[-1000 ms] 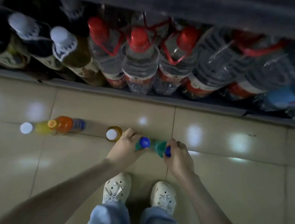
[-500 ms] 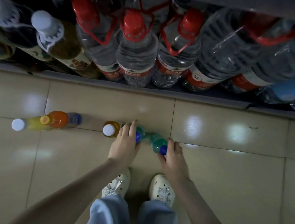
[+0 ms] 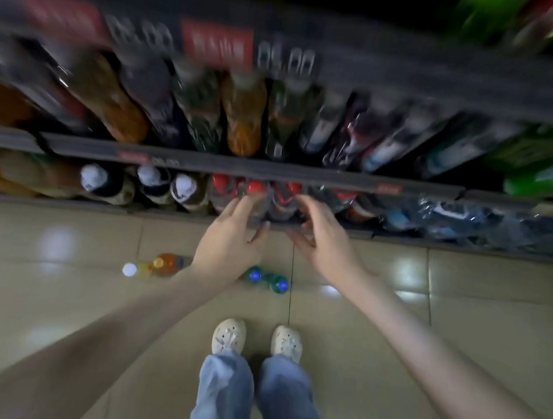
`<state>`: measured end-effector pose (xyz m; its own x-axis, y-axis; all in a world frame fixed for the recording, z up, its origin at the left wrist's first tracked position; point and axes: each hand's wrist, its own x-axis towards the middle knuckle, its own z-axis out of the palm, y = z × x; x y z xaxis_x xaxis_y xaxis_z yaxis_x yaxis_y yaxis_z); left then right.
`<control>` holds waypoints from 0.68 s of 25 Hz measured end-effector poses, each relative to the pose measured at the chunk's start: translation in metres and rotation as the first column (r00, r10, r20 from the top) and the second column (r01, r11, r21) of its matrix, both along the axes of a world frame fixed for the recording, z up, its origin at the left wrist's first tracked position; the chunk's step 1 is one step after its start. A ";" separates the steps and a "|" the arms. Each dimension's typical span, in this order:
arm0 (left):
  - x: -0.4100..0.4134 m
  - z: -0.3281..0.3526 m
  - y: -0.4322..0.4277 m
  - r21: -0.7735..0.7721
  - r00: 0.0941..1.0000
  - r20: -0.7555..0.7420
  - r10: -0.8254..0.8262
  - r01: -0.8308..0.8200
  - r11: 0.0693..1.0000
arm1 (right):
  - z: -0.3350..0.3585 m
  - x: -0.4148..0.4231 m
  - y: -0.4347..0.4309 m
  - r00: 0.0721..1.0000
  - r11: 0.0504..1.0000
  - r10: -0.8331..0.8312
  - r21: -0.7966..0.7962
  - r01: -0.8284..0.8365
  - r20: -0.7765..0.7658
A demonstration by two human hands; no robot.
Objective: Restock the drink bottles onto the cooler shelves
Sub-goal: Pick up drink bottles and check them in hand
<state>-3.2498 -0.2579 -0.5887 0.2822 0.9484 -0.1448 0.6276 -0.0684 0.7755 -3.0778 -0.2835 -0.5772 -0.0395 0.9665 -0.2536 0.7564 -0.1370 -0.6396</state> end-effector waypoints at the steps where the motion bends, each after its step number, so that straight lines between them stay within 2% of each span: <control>1: -0.005 0.045 0.006 0.054 1.000 0.017 -0.026 0.025 0.998 | 0.047 0.001 0.006 1.000 0.999 -0.003 0.051 0.004 -0.020; 4: -0.017 0.182 0.021 0.230 0.989 0.037 -0.144 0.132 0.964 | 0.188 0.000 0.023 0.999 0.984 0.050 0.173 -0.045 -0.021; 9: -0.028 0.371 0.042 0.579 0.969 0.064 -0.237 0.157 0.800 | 0.381 -0.008 0.050 0.987 0.874 0.146 0.457 -0.162 0.072; 12: -0.030 0.455 0.056 0.749 0.974 0.096 -0.206 0.066 0.660 | 0.460 -0.009 0.058 0.985 0.747 0.117 0.642 -0.172 0.127; 14: -0.026 0.497 0.068 0.807 0.980 0.105 -0.169 0.015 0.590 | 0.496 -0.008 0.065 0.986 0.650 0.075 0.742 -0.163 0.151; 16: -0.017 0.528 0.081 0.830 0.991 0.074 -0.110 0.000 0.558 | 0.522 -0.003 0.076 0.984 0.569 -0.006 0.810 -0.143 0.177; 17: -0.009 0.540 0.089 0.819 0.996 0.044 -0.080 0.010 0.573 | 0.532 0.002 0.083 0.981 0.541 -0.054 0.831 -0.126 0.184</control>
